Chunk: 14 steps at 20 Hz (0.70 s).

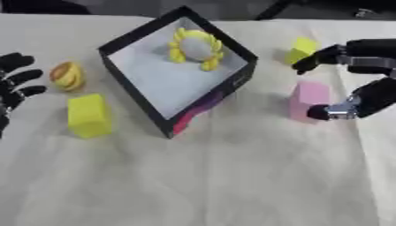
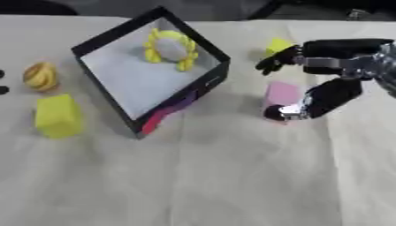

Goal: Pick up objects on the table and place them in the box.

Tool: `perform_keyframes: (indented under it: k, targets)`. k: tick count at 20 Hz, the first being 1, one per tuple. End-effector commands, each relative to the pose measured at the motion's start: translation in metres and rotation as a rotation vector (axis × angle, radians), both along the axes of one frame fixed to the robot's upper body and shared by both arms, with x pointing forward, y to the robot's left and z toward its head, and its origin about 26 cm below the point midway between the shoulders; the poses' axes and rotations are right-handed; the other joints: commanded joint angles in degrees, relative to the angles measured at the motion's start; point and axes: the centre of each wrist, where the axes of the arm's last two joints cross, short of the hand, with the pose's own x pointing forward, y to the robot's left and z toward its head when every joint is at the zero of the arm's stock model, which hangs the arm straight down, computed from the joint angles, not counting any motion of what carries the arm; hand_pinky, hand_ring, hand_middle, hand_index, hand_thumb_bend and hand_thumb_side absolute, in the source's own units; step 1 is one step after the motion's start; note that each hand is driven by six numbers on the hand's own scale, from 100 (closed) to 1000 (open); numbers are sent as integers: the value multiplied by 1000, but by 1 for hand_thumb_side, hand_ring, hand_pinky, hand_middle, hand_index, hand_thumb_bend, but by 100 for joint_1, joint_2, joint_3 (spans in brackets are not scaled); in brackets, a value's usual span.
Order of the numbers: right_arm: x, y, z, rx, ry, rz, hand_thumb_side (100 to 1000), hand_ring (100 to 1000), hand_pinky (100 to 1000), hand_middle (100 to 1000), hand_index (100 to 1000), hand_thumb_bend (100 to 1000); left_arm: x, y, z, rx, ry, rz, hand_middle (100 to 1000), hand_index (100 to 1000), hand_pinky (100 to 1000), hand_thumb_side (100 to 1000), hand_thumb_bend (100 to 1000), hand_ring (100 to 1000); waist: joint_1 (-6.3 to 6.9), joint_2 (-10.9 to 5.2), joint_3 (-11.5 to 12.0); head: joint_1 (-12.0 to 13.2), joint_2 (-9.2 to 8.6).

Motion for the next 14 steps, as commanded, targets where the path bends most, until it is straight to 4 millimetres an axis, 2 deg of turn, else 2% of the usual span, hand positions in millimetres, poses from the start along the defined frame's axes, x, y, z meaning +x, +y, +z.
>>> perform_keyframes:
  k: [1,14]
  targets:
    - [-2,-9,12,-27,-55,-26,739,916,1000,853,976,453,-2,-1,7,20,-22,-9,841,877,819,823,100,863,11,-34,-14,19,-81]
    - [10,-17,1,-20,-73,-94,737,923,1000,863,990,454,-2,-4,5,30,-20,-11,840,875,821,834,100,866,57,43,-23,-7,-119]
